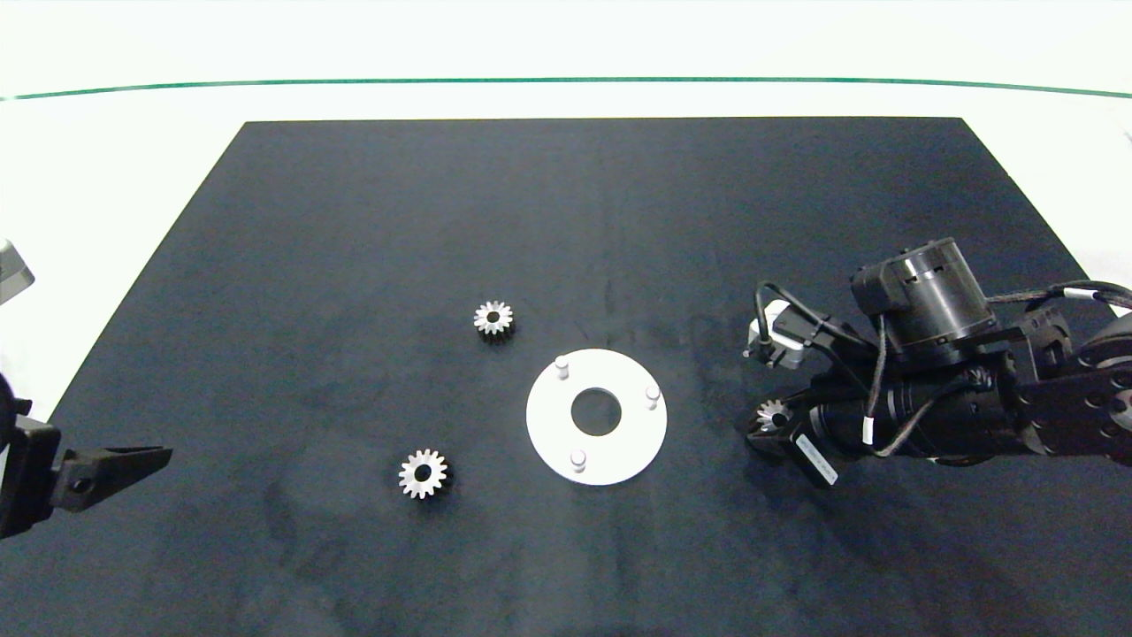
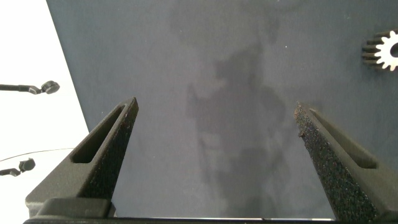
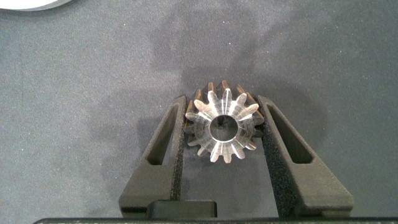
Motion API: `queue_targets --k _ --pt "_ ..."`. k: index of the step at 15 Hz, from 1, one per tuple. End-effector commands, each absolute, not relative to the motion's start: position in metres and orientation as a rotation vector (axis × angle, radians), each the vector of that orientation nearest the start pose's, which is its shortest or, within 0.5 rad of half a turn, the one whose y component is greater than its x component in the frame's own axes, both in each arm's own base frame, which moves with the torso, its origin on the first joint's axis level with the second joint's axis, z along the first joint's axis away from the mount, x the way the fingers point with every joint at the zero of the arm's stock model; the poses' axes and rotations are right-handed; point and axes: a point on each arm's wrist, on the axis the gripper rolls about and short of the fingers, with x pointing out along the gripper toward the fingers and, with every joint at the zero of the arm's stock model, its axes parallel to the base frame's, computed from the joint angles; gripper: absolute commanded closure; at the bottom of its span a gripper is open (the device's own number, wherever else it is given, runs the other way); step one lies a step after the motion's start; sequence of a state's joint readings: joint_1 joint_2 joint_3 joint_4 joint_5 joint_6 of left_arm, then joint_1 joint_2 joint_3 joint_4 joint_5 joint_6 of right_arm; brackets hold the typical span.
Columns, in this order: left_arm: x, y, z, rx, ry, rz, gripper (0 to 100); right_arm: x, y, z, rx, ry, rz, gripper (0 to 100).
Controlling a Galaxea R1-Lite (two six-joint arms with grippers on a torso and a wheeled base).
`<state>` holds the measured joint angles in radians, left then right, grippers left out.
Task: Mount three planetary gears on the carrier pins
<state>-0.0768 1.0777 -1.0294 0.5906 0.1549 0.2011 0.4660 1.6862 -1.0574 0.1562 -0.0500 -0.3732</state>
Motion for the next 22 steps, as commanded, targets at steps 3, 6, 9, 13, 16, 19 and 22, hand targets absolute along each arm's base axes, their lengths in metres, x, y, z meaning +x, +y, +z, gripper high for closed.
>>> queue_targets --k 3,6,9,13,16,19,22 --pt "0.118 -0.006 0.270 0.272 0.645 0.012 0 0.255 0.130 0.216 -0.532 0.575 0.522 75" --pt "0.118 -0.008 0.269 0.278 0.645 -0.006 0 0.249 0.147 0.238 -0.552 0.544 0.553 81" --pt "0.118 -0.008 0.268 0.279 0.647 -0.009 0 0.250 0.179 0.247 -0.564 0.507 0.589 81" --pt "0.118 -0.008 0.268 0.279 0.647 -0.008 0 0.249 0.208 0.233 -0.581 0.534 0.649 81" --pt "0.116 -0.008 0.269 0.279 0.642 -0.006 0 0.251 0.214 0.226 -0.575 0.555 0.657 81" --pt "0.115 -0.008 0.270 0.278 0.637 -0.008 0 0.255 0.220 0.221 -0.543 0.576 0.651 81" --pt "0.115 -0.009 0.270 0.282 0.636 -0.016 0 0.263 0.226 0.221 -0.526 0.571 0.644 81"
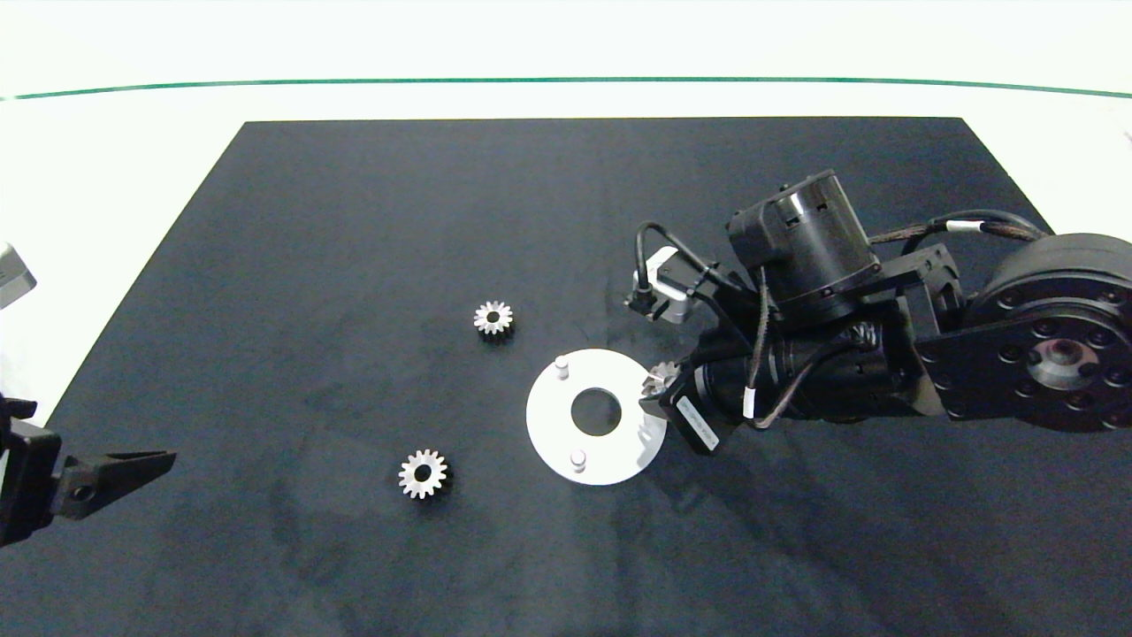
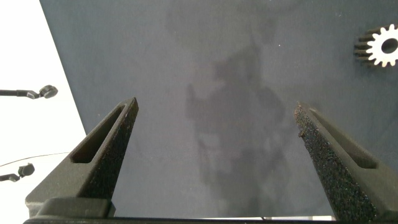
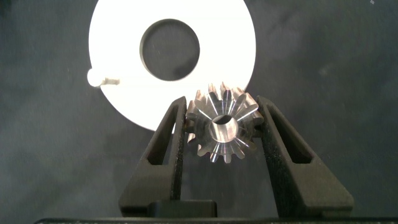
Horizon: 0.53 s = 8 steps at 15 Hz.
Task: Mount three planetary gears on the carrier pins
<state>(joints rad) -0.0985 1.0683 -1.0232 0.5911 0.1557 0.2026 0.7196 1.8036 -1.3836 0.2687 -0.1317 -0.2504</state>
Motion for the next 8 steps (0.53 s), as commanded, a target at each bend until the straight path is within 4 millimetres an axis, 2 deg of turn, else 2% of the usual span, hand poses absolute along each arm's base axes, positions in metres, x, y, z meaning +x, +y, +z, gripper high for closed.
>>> queue_targets --k 1,8 --pt "0.1145 -0.0095 0.2692 0.284 0.637 -0.022 0 0.2645 0.2271 0.2213 -0.524 0.569 0.643 81" --pt "0.1125 -0.0095 0.2698 0.283 0.635 -0.025 0 0.2688 0.2209 0.2202 -0.522 0.577 0.622 81"
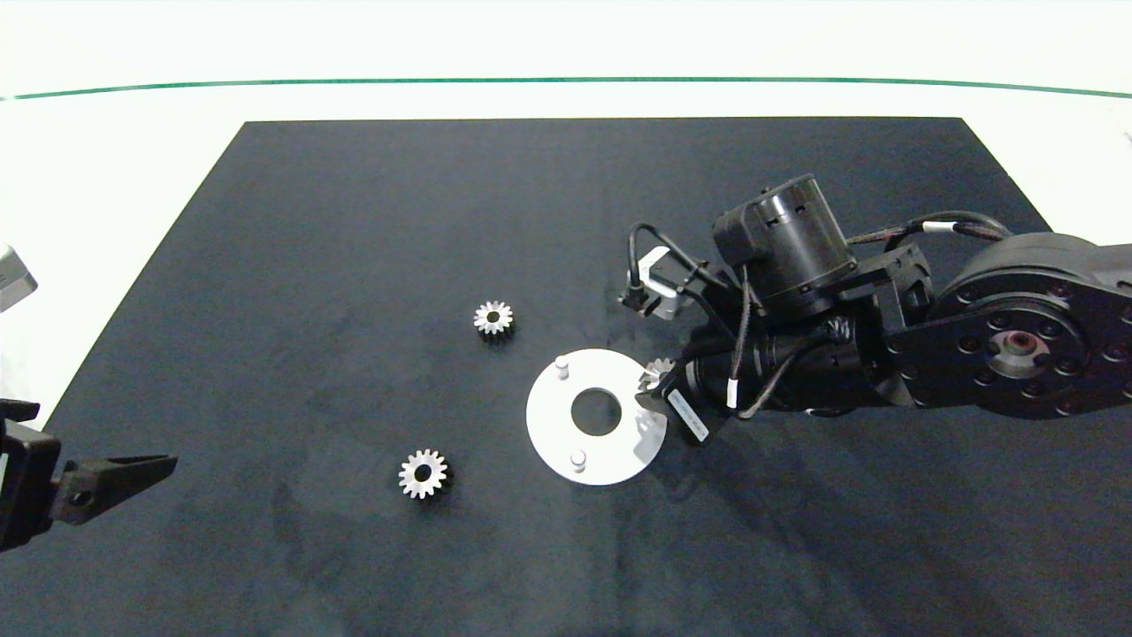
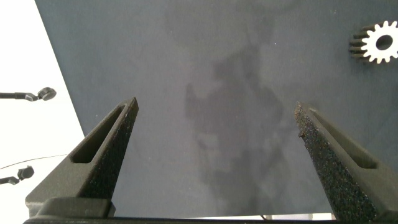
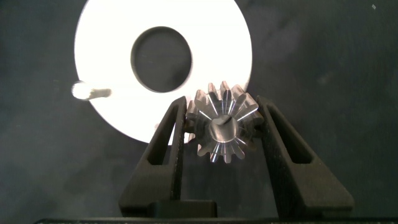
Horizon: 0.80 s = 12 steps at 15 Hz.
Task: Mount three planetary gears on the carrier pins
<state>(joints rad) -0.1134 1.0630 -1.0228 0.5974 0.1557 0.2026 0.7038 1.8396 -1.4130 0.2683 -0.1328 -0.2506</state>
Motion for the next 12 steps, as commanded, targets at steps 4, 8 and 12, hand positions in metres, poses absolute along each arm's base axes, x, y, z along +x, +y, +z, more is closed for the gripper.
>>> queue_targets --k 4,8,12 --pt "0.1125 -0.0095 0.2698 0.283 0.635 -0.025 0 0.2698 0.2204 0.2183 -0.522 0.584 0.621 81" --pt "0.1125 -0.0095 0.2698 0.285 0.635 -0.025 0 0.2696 0.2222 0.2167 -0.523 0.588 0.625 81" --pt "0.1124 -0.0102 0.2698 0.285 0.634 -0.031 0 0.2687 0.2238 0.2162 -0.521 0.589 0.634 81"
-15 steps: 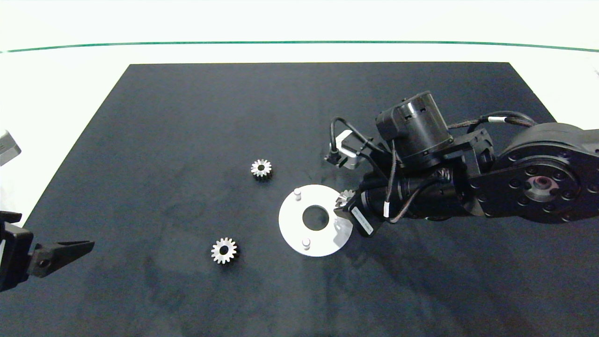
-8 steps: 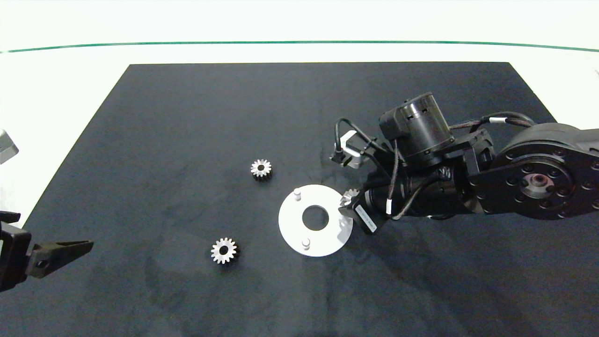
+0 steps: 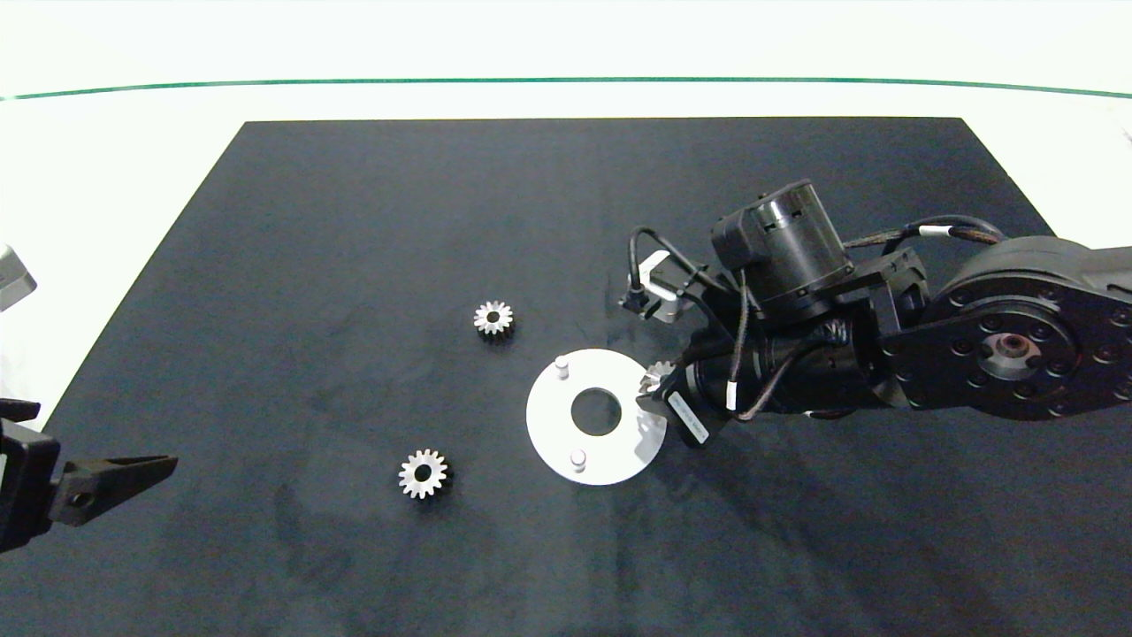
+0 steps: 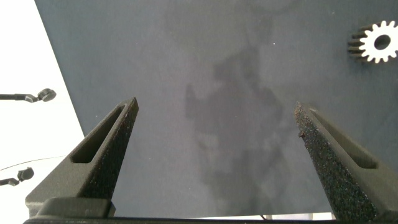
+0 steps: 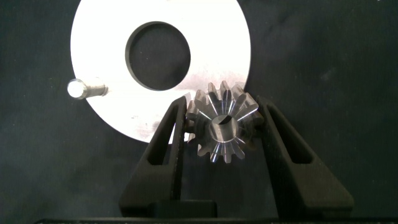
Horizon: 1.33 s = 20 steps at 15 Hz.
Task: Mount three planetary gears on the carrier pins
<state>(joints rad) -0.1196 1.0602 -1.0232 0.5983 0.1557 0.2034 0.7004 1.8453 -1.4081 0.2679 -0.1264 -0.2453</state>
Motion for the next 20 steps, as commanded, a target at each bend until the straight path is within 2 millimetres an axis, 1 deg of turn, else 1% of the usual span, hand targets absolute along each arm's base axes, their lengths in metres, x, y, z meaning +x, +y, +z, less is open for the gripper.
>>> queue_targets --k 1,7,11,20 --pt "0.112 -0.010 0.269 0.286 0.636 -0.031 0 0.269 0.224 0.216 -0.522 0.589 0.635 81" --pt "0.111 -0.011 0.269 0.291 0.632 -0.043 0 0.272 0.227 0.210 -0.521 0.602 0.642 81" --pt "0.111 -0.011 0.269 0.291 0.631 -0.043 0 0.275 0.230 0.209 -0.515 0.581 0.638 81" --pt "0.111 -0.011 0.269 0.291 0.631 -0.043 0 0.273 0.228 0.207 -0.521 0.591 0.634 81"
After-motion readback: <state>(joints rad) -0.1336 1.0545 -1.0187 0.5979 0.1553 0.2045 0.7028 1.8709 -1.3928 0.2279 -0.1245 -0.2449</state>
